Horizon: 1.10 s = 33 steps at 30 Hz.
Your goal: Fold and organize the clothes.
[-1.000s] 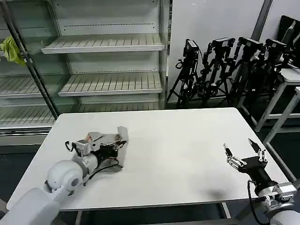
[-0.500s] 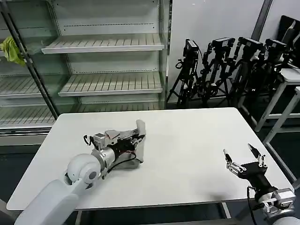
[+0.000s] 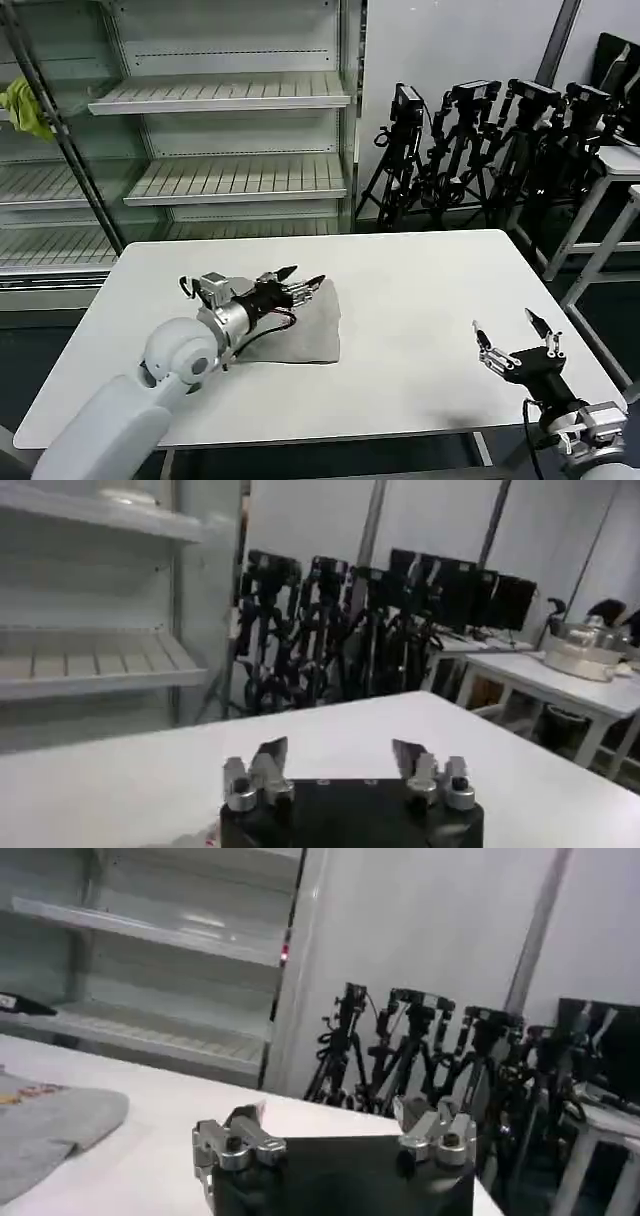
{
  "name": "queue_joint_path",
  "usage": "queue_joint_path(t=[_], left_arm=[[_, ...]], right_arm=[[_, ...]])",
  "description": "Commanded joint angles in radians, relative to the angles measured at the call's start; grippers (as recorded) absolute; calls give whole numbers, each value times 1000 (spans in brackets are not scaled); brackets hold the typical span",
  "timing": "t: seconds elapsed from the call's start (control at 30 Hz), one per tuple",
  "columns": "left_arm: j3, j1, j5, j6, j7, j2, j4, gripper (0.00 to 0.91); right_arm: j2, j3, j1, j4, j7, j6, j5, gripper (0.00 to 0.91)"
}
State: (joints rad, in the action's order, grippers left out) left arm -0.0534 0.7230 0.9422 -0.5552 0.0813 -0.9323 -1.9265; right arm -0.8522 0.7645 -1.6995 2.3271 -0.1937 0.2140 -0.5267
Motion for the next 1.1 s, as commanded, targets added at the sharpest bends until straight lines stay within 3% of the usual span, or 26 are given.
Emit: queue_joint_path(t=[0.03,0.1,0.2,0.3,0.43,0.57,0.77,1.1], left_arm=[[-264,143,-61,10,-21,252,-105,907],[-379,232,-88,10,-30,325,-128,907],[-568,401,-113,1,-37,378,-157,907],[-791,562,-123,-14,-44,388,-187,907],[-977,751,-133,-10,-52,354,-227,907],[-1041,839,-159,18,-60,285,-289,907],[-1023,888,-244,83,-90,172,-345,907],[-1033,906,-251,110,-102,146,-363,907]], right_arm=[[14,-389,290,-79,-47,29,-49,907],[-15,-510,379,-116,-63,26,-59,907],[-58,-621,489,-178,-89,22,-81,907],[-140,-733,592,-239,-119,28,-124,907],[-233,-810,701,-290,-153,67,-203,907],[-303,-854,751,-350,-166,89,-223,907],[-406,-870,795,-444,-220,122,-263,907],[-539,-837,799,-560,-276,147,-279,907]])
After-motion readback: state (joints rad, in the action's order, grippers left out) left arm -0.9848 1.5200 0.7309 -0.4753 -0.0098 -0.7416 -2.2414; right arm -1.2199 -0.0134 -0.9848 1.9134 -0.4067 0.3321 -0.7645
